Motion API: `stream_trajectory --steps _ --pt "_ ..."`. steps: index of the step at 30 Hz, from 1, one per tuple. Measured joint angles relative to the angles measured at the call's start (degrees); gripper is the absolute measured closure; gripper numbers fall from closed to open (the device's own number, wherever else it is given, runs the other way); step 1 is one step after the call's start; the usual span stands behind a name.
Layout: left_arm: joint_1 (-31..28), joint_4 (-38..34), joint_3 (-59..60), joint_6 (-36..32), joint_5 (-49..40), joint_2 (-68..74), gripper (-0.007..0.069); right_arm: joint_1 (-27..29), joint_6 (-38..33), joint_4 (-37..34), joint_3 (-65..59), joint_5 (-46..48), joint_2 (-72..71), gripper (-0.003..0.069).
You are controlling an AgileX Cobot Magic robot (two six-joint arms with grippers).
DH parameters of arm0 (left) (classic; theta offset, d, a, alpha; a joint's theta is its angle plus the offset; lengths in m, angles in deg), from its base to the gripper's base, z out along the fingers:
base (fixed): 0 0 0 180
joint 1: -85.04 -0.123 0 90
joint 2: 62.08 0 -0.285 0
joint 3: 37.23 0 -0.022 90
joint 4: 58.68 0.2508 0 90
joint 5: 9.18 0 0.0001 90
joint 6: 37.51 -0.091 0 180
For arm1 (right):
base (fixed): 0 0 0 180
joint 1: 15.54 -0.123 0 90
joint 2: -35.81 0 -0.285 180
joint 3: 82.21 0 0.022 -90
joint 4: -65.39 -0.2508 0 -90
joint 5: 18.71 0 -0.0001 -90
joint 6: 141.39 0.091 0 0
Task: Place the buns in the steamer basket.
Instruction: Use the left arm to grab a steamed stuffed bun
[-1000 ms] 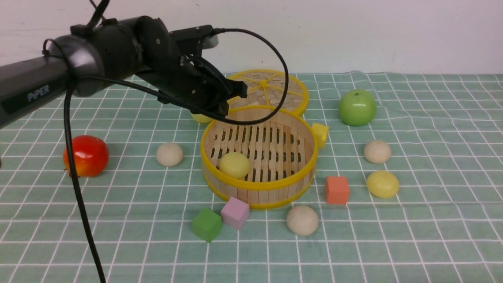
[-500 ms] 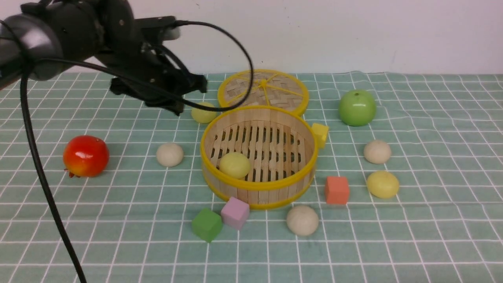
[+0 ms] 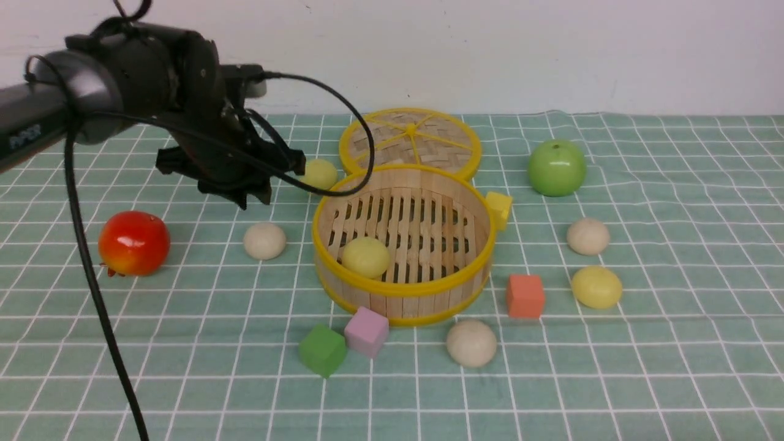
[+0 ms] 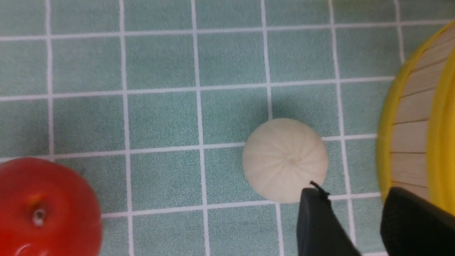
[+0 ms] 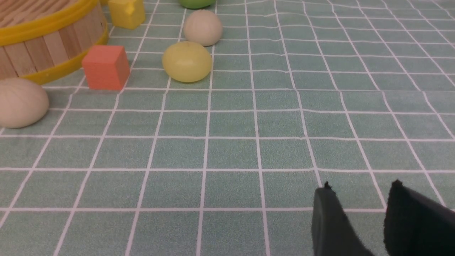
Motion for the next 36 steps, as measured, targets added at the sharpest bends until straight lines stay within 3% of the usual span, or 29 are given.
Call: stream_trajectory --steps 12,36 --pt "0.0 0.4 0.0 -1.6 5.9 4.1 0.0364 0.0 0.0 0.0 0.0 0.0 0.0 0.0419" --pt "0.0 2.2 0.0 -1.6 6.1 6.6 0.0376 0.0 0.0 0.0 0.0 0.0 0.0 0.0419"
